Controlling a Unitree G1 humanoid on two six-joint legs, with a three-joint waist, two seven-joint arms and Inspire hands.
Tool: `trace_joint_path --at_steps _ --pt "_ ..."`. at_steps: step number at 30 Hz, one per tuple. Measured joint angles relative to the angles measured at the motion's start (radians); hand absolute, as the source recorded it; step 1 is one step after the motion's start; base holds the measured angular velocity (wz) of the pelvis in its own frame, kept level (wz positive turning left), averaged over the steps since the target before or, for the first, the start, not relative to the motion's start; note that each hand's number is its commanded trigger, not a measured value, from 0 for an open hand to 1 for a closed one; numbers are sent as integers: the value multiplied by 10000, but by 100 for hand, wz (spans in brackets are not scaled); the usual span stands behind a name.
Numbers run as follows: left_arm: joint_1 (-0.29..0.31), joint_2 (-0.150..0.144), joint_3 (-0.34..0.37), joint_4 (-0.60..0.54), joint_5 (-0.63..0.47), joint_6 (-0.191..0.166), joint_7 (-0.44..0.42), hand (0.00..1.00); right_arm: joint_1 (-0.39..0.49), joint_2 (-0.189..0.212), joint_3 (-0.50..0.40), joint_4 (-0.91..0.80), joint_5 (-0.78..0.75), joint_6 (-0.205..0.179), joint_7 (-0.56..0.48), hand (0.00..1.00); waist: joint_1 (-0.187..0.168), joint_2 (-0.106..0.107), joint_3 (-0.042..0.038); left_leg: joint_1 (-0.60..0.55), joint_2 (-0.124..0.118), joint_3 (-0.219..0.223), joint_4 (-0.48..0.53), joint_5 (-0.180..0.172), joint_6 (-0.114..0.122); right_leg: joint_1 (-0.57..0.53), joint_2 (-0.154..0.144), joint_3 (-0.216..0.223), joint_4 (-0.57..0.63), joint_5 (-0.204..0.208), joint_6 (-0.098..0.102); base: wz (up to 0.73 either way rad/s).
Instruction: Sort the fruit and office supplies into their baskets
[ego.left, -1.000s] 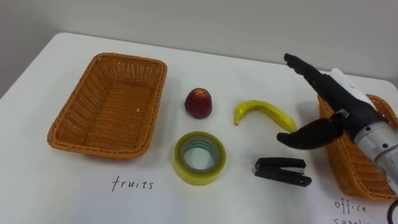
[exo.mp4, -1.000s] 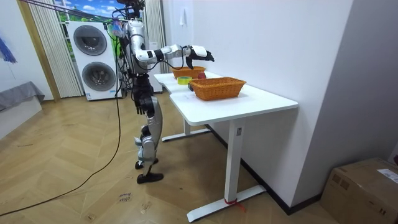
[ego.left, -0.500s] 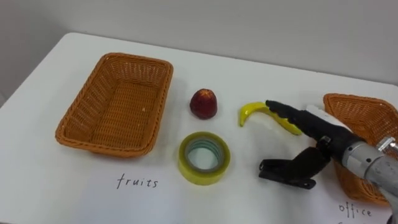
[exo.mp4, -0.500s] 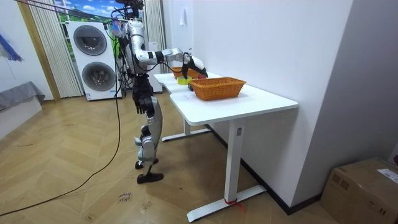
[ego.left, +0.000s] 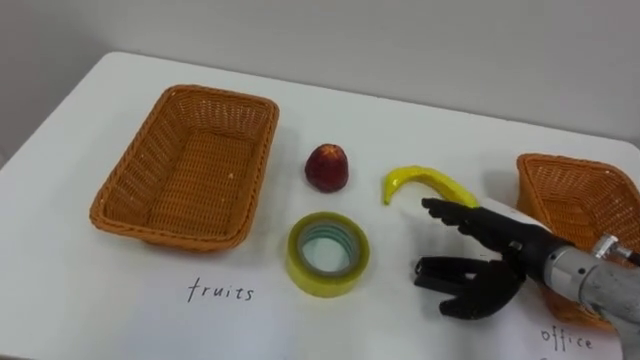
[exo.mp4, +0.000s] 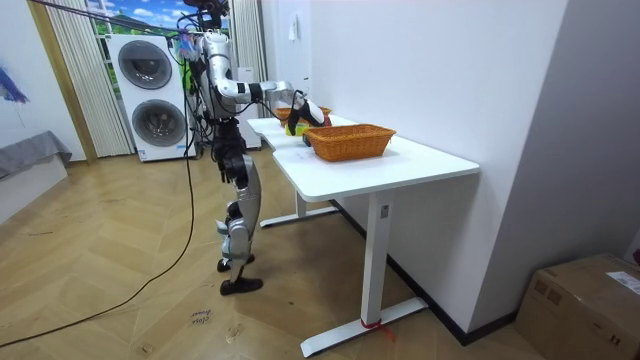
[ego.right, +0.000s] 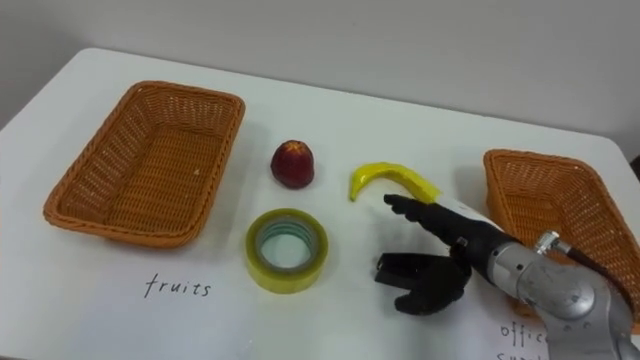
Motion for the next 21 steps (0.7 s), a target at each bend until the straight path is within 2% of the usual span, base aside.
trace_joint_path --at_steps 14,21 --pt "-19 35 -46 5 -51 205 -2 0 81 -1 21 33 -117 9 128 0 -29 21 2 0 3 -9 15 0 0 15 2 -22 -5 3 -3 0" --pt "-39 52 -426 32 -55 198 -5 0 77 0 142 30 -532 1 183 0 -17 81 3 -3 11 -34 105 -3 2 87 -1 -108 -5 7 -8 2"
